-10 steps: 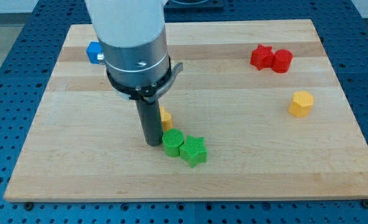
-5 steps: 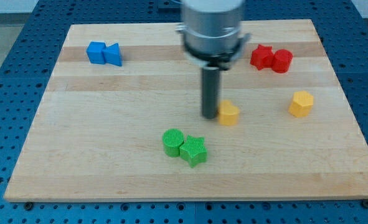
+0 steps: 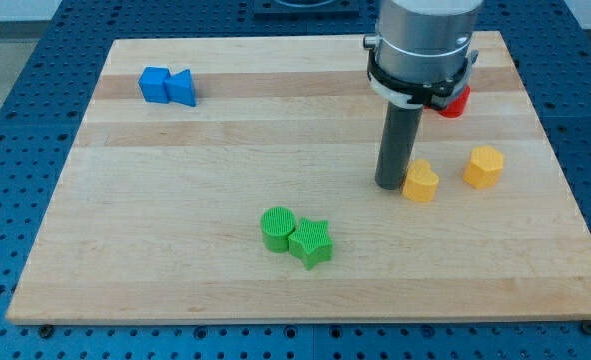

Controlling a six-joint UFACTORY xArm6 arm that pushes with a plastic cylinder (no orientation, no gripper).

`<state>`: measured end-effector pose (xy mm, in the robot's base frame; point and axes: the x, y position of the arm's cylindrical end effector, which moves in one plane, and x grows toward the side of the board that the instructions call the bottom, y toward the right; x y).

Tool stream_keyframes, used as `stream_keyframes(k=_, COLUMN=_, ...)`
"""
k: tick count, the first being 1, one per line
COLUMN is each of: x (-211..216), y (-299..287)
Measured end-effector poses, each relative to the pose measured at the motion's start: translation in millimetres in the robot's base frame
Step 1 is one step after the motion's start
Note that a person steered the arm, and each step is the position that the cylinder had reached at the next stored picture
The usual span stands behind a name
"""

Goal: Move the yellow heart to the yellow hexagon

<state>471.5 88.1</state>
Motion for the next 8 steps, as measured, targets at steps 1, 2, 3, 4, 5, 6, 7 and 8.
stream_keyframes(k=1, x=26.3, y=-5.7)
stream_keyframes(k=2, x=39.2, y=7.7)
stream_keyframes(k=3, x=25.2, y=29.0)
stream_keyframes(k=4, x=18.2, y=40.6)
stream_keyframes(k=5, x=17.8, y=2.9)
stream_keyframes(k=6, x=-2.1, y=-26.4)
stream_keyframes(k=7, x=-20.3, y=-15.5)
stream_keyframes(k=8, x=-20.3, y=27.0)
